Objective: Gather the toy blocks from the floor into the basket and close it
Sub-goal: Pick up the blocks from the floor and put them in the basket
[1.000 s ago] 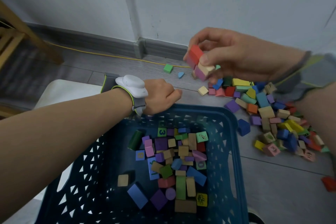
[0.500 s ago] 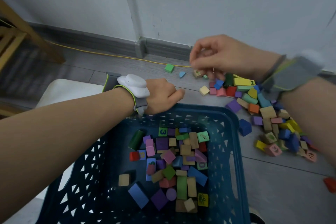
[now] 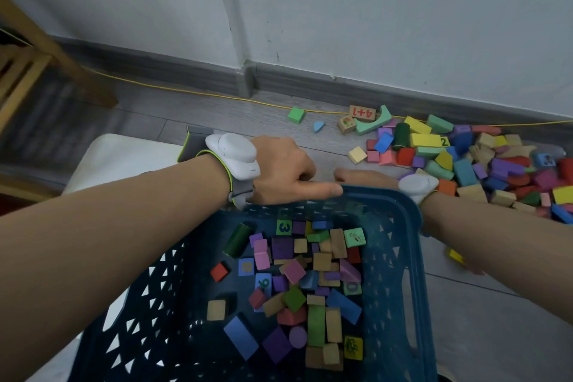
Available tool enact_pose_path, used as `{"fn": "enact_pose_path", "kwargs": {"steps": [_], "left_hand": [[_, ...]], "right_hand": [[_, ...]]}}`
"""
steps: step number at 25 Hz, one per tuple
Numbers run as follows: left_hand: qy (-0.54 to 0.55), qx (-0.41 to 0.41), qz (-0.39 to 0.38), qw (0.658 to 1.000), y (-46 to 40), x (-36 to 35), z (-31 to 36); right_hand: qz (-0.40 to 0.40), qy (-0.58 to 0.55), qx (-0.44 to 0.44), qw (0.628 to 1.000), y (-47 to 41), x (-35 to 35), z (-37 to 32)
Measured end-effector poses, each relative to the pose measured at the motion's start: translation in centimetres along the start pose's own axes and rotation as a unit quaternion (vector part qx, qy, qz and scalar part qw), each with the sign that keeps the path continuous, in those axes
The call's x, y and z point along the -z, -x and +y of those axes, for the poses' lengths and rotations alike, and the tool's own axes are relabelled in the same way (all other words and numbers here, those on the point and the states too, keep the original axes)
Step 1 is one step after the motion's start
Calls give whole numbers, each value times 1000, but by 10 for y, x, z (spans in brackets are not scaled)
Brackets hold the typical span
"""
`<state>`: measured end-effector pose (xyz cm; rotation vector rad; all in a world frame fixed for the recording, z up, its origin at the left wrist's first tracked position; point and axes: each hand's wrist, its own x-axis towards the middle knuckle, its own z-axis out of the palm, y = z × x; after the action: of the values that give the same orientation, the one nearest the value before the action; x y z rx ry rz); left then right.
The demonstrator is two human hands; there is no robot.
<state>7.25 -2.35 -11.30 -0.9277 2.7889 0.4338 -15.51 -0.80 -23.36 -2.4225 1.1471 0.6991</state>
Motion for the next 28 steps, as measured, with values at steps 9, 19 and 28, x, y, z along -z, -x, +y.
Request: {"fn": "enact_pose_path", "kwargs": {"steps": [9,19,28], "left_hand": [[-18,10,-37,999,-5,6,5],[-17,32,-54,998,-19,14,4],[-28,47,-4,998,-42,27,-9]], "right_hand": [[137,8,-194,971,-12,-1,37],[217,-178,-257,925,-9,4,43],[353,-612,-48,706,117,159,-11]]}}
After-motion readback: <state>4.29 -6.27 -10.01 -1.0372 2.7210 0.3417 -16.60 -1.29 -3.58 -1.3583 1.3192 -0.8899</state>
